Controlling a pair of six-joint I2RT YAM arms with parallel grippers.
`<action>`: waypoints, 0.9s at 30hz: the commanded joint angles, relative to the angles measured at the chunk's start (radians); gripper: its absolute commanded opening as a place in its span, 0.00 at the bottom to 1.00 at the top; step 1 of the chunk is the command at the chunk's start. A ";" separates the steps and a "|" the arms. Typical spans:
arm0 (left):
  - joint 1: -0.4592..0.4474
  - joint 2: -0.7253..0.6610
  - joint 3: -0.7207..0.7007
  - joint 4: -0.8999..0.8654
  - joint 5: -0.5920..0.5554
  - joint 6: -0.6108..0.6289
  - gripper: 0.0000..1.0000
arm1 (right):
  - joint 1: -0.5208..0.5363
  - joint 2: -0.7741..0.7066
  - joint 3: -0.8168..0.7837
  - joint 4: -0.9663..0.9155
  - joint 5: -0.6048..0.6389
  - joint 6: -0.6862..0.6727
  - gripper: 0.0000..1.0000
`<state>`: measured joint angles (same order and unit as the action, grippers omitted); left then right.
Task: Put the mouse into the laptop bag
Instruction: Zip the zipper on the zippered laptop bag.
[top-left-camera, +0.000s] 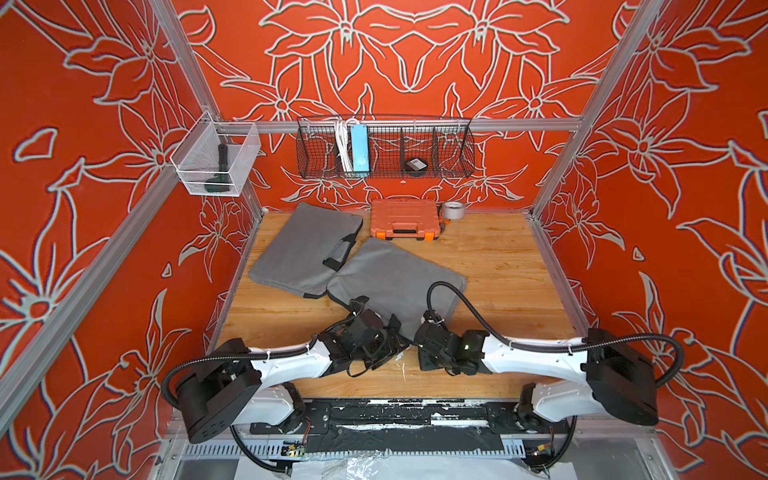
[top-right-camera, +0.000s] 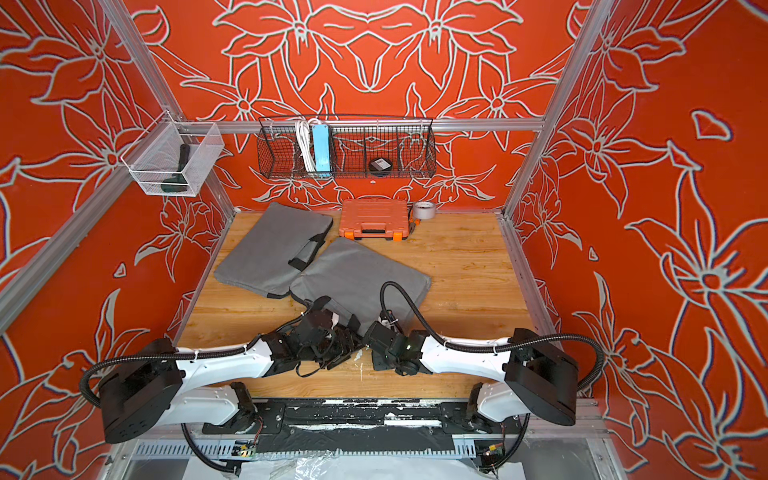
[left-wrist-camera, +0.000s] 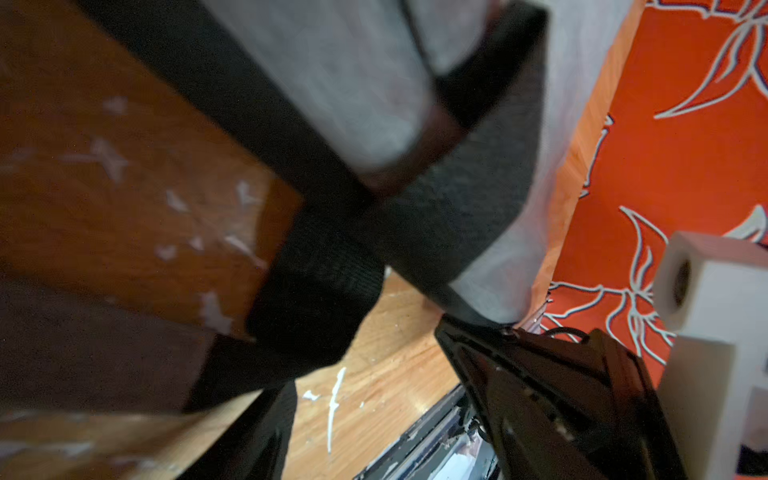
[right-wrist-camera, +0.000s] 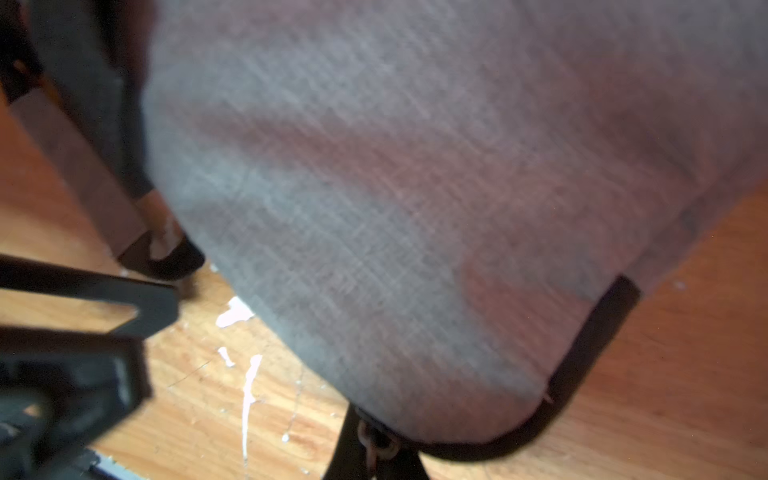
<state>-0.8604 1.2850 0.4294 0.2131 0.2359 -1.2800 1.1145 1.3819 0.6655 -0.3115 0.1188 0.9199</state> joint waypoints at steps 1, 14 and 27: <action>-0.014 0.004 -0.020 0.123 -0.039 -0.064 0.74 | 0.018 0.001 0.012 0.106 -0.019 -0.046 0.00; -0.026 0.055 -0.037 0.191 -0.040 -0.090 0.42 | 0.071 0.010 -0.037 0.258 -0.094 -0.105 0.00; 0.056 -0.047 -0.090 0.089 -0.054 -0.044 0.00 | 0.061 -0.081 -0.186 0.153 0.038 -0.010 0.00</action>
<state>-0.8383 1.2694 0.3508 0.3542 0.2337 -1.3464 1.1820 1.3212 0.5224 -0.0891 0.0902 0.8703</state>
